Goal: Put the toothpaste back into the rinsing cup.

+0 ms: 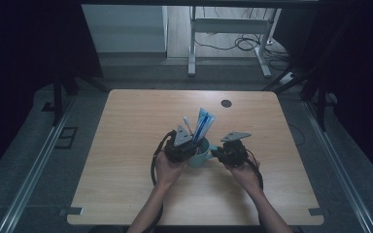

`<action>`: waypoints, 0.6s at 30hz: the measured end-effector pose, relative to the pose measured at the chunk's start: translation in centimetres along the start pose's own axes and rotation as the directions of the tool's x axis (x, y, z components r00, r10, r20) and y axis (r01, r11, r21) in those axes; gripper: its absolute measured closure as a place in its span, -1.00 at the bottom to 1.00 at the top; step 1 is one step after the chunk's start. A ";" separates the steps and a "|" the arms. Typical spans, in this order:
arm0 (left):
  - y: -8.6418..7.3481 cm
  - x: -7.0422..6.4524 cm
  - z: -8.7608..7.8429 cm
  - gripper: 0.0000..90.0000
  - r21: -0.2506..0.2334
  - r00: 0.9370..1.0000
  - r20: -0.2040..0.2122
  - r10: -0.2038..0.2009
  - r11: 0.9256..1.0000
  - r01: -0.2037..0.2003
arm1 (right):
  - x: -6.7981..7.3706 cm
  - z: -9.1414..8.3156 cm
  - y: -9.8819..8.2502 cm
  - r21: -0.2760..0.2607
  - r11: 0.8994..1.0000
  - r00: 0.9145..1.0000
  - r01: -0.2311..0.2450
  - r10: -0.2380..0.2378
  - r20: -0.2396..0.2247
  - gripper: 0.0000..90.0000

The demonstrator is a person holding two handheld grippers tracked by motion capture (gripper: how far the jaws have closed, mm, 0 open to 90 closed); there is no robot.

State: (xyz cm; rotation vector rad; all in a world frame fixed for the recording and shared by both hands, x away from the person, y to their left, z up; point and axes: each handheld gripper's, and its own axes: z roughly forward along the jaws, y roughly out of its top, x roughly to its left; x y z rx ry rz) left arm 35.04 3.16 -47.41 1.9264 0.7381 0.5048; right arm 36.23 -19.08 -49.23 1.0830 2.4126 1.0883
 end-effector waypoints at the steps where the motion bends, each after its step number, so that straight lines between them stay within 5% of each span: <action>1: -0.1 0.0 -0.1 0.52 0.007 1.000 -0.003 0.004 1.000 -0.004 | 0.0 0.0 0.0 0.000 1.000 1.000 -0.003 0.003 0.000 0.70; 5: -0.5 0.0 -0.2 0.50 0.026 1.000 -0.007 0.025 0.999 -0.025 | -0.1 0.1 0.1 0.000 1.000 1.000 -0.001 0.001 0.005 0.70; 18: 0.8 0.2 -0.5 0.40 0.099 0.998 0.048 -0.031 0.995 0.026 | -0.1 0.1 0.1 -0.002 1.000 1.000 -0.002 0.002 0.004 0.70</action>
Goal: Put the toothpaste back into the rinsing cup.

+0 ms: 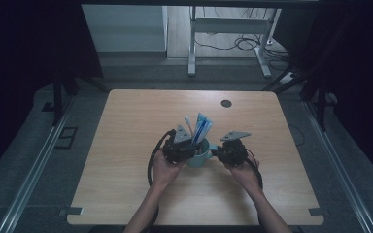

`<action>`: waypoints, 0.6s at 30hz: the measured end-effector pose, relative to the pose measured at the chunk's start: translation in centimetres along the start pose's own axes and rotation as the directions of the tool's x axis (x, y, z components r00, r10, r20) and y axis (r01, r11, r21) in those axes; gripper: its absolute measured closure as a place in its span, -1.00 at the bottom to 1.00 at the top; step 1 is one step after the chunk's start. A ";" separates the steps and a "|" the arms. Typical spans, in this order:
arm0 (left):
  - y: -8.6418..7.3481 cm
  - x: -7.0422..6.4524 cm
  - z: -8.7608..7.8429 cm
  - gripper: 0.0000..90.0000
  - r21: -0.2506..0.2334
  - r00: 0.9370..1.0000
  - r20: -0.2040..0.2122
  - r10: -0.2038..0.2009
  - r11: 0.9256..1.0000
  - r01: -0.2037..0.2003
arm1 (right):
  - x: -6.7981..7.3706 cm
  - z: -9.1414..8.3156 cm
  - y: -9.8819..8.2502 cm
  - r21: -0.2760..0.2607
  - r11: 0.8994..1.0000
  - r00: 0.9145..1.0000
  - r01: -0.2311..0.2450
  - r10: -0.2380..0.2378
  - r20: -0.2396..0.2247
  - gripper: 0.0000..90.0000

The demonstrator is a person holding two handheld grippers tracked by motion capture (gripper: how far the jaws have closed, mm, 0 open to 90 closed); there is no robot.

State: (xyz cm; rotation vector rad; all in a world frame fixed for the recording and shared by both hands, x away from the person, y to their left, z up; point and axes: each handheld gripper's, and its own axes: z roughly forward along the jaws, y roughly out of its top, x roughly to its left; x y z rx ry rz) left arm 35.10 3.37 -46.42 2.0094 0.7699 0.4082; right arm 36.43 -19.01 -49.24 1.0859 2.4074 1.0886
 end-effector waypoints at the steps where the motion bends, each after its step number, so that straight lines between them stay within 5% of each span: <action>1: 0.1 0.0 0.0 0.36 -0.002 1.000 0.006 -0.005 1.000 0.005 | 0.0 0.0 0.0 0.000 1.000 1.000 -0.001 0.001 0.000 0.70; 10: 0.5 0.1 -0.6 0.34 -0.005 1.000 0.007 -0.006 1.000 0.006 | -0.1 0.0 0.0 -0.001 1.000 1.000 0.000 0.000 0.001 0.70; 18: 0.1 0.3 -1.2 0.09 -0.002 1.000 0.007 -0.018 1.000 0.018 | -0.2 0.0 -0.1 -0.008 1.000 1.000 -0.002 0.002 -0.013 0.69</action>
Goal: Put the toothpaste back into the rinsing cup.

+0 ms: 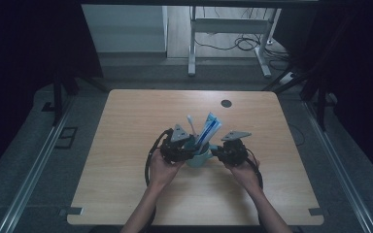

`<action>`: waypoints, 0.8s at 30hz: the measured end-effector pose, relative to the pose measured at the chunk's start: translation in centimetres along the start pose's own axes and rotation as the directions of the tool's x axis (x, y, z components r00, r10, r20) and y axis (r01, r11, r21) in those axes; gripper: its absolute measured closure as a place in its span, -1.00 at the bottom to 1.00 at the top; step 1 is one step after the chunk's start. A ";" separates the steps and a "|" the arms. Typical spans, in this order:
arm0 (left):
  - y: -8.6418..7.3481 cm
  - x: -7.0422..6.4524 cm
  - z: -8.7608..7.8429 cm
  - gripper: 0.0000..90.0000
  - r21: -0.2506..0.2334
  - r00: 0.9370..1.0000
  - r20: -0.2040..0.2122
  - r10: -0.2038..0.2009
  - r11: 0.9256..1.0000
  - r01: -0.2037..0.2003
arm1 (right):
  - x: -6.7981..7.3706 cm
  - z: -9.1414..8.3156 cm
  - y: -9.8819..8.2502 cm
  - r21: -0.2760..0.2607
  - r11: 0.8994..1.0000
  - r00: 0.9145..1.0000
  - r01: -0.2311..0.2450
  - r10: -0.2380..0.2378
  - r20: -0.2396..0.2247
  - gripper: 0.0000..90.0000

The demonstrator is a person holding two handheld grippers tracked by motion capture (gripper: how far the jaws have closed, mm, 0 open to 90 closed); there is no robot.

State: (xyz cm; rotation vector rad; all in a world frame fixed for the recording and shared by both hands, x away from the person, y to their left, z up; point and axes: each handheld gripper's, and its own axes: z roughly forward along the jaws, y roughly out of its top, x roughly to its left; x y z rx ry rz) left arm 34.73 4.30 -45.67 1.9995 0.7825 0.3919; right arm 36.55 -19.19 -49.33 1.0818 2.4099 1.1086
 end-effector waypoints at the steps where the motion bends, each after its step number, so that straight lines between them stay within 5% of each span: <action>1: 0.0 0.1 -0.1 0.03 0.004 1.000 0.012 -0.007 1.000 0.007 | 0.0 0.0 0.0 -0.002 1.000 1.000 -0.002 0.002 -0.002 0.68; 12: -0.8 0.7 -1.2 -0.48 0.038 0.999 0.025 -0.048 0.998 0.047 | -0.3 -0.4 -0.2 -0.017 1.000 0.998 -0.003 0.002 -0.059 0.50; 24: -1.8 0.6 -2.6 -0.73 0.045 0.999 0.026 -0.028 0.999 0.027 | -0.2 -1.4 -0.5 -0.038 0.998 0.995 0.051 -0.054 -0.089 0.10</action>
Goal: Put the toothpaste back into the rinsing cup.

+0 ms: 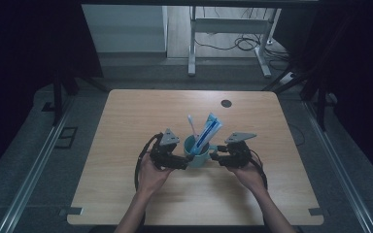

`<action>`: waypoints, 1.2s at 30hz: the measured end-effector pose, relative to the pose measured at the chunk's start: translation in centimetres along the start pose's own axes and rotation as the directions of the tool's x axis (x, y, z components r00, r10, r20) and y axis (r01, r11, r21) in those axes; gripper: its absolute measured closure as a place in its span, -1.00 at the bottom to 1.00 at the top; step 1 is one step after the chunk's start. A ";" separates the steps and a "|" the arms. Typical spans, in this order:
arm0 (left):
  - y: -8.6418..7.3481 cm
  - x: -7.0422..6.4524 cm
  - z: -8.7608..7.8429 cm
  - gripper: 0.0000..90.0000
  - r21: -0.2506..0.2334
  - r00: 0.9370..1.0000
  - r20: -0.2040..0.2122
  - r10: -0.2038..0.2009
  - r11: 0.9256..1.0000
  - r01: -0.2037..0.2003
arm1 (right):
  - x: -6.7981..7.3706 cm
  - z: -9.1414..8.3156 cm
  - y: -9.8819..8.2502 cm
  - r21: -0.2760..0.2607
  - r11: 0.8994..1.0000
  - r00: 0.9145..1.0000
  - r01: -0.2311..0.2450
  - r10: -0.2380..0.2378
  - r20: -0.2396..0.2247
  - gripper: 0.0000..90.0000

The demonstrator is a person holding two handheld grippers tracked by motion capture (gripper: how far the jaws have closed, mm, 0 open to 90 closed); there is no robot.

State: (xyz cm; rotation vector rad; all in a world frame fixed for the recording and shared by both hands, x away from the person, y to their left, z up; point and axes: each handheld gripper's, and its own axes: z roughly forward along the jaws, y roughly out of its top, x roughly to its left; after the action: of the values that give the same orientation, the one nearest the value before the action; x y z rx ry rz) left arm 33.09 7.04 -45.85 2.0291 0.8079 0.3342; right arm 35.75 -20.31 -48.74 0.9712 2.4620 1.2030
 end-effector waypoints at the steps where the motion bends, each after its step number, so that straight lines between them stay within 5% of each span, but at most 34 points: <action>1: -0.2 0.1 -0.1 -0.74 -0.001 1.000 0.004 -0.007 1.000 0.007 | 0.0 -0.1 -0.1 -0.002 1.000 1.000 0.001 -0.001 -0.002 0.08; 16: -2.4 0.2 -1.3 -0.98 0.016 0.999 -0.032 -0.006 1.000 0.007 | 0.5 -1.9 -0.8 -0.025 0.999 0.999 0.026 -0.027 -0.039 -0.27; 36: -6.6 0.5 -3.6 -1.00 0.078 0.995 -0.099 -0.002 0.997 0.010 | 0.5 -4.8 -3.7 -0.027 0.999 0.999 0.043 -0.044 -0.014 -0.58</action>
State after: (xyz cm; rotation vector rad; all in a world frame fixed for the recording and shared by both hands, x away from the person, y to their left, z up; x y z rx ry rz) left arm 28.85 12.28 -49.31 2.0956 0.9003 0.4081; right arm 31.41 -24.54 -48.49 0.9002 2.4581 1.2301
